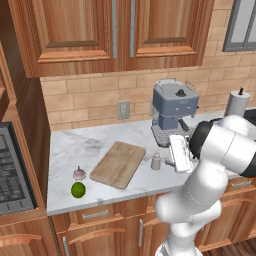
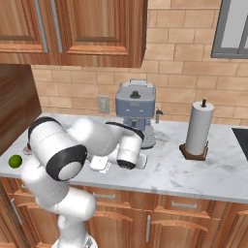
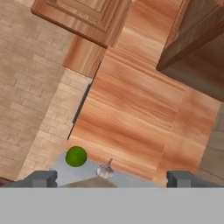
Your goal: Open the cabinet. Place the bowl and condiment on the counter. Then place the lime and garlic on the cutting board.
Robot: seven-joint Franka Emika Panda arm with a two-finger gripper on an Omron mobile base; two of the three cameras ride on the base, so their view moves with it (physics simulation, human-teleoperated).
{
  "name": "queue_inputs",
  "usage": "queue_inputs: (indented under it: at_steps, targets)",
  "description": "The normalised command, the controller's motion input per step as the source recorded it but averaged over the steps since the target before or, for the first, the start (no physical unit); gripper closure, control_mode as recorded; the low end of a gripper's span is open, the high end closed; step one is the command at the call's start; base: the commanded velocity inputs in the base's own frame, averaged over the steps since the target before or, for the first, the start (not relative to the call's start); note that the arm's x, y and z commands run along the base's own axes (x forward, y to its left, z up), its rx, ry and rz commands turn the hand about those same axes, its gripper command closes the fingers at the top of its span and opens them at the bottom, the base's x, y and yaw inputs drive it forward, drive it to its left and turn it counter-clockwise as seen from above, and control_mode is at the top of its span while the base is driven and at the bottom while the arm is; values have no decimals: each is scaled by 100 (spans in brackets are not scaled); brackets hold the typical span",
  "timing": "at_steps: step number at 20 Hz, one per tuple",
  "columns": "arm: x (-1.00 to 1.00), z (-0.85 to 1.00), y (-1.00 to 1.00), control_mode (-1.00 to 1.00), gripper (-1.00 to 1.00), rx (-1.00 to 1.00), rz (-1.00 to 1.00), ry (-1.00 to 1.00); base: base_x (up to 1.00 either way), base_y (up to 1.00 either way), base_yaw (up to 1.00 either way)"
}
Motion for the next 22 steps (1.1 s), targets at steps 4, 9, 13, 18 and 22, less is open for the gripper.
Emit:
queue_inputs:
  at_steps: [4, 9, 13, 18, 22]
  targets:
    - [-54, 65, 0, -100, -100, 0, 0, -19, 0, 0, 0]
    - [-49, 70, 0, -100, -100, -3, 0, -18, 0, 0, 0]
    - [-51, 58, 0, -100, -100, -7, -4, -19, 0, 0, 0]
    - [-58, 41, 0, -100, -100, -13, -10, -22, 0, 0, 0]
    - [-61, 35, 4, -100, -100, -15, -13, -24, 0, 0, 0]
